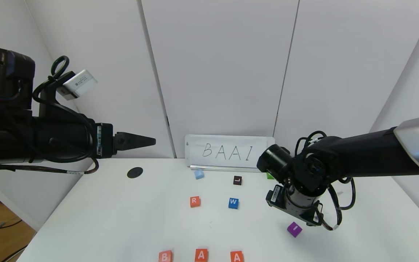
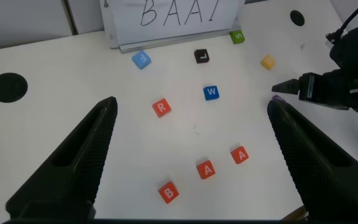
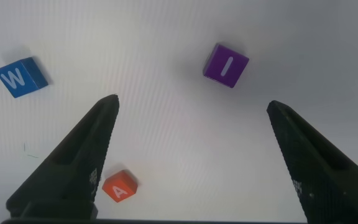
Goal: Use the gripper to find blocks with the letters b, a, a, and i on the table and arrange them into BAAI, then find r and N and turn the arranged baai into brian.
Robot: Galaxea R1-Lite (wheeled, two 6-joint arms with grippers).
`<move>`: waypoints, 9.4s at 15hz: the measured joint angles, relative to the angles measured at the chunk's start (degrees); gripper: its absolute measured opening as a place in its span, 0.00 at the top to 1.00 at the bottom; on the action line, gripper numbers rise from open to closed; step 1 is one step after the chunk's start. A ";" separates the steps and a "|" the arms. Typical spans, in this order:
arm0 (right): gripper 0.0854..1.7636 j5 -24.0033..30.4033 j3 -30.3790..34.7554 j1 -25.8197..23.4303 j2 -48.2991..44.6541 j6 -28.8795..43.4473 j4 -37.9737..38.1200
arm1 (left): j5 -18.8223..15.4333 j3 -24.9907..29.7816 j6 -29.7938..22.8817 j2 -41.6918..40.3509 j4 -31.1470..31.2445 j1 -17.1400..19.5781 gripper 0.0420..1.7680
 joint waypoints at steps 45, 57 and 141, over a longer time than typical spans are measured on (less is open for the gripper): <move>0.17 5.74 11.54 -6.23 4.05 4.71 -11.08 | -0.04 -0.11 0.24 0.63 -0.11 0.55 0.03; 0.74 5.66 11.50 -6.17 4.38 4.52 -10.98 | -0.04 -0.11 0.33 0.55 -0.11 0.50 0.03; 0.04 8.95 11.79 7.62 3.04 -19.46 -2.40 | -0.11 -0.28 0.68 0.68 -0.13 1.40 0.03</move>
